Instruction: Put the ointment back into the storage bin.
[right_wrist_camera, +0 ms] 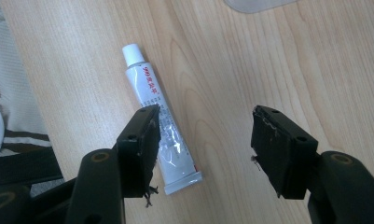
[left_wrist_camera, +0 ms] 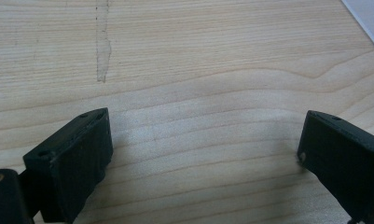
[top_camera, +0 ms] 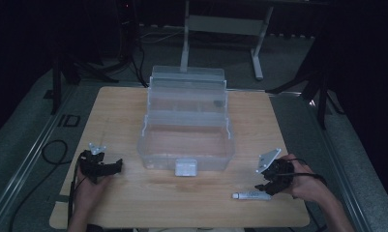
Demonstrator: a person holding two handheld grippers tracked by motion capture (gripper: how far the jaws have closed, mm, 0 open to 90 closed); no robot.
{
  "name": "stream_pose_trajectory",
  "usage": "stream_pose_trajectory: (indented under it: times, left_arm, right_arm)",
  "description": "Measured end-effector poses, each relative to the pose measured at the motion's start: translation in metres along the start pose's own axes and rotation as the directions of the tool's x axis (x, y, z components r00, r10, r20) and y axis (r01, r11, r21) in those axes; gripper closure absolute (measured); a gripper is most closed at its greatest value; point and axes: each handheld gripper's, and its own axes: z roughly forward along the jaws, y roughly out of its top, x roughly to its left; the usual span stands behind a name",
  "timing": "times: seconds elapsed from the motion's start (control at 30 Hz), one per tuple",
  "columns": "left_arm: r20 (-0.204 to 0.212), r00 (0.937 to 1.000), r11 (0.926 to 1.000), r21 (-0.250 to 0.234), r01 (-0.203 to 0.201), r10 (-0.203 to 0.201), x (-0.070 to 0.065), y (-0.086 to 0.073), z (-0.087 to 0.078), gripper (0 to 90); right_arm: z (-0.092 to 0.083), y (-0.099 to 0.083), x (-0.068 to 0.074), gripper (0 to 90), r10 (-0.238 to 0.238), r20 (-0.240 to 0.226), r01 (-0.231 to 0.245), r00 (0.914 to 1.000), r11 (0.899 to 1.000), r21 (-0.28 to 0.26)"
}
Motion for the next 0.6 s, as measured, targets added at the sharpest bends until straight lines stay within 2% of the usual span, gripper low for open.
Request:
stream_pose_trajectory:
  times: [0.6]
  left_arm:
    - [0.0, 1.0, 1.0, 0.0, 0.0, 0.0, 0.0, 0.0, 0.0, 3.6]
  right_arm:
    - [0.0025, 0.0045, 0.0059, 43.9, -0.033, -0.013, 0.033, 0.9994, 0.999, 0.027]
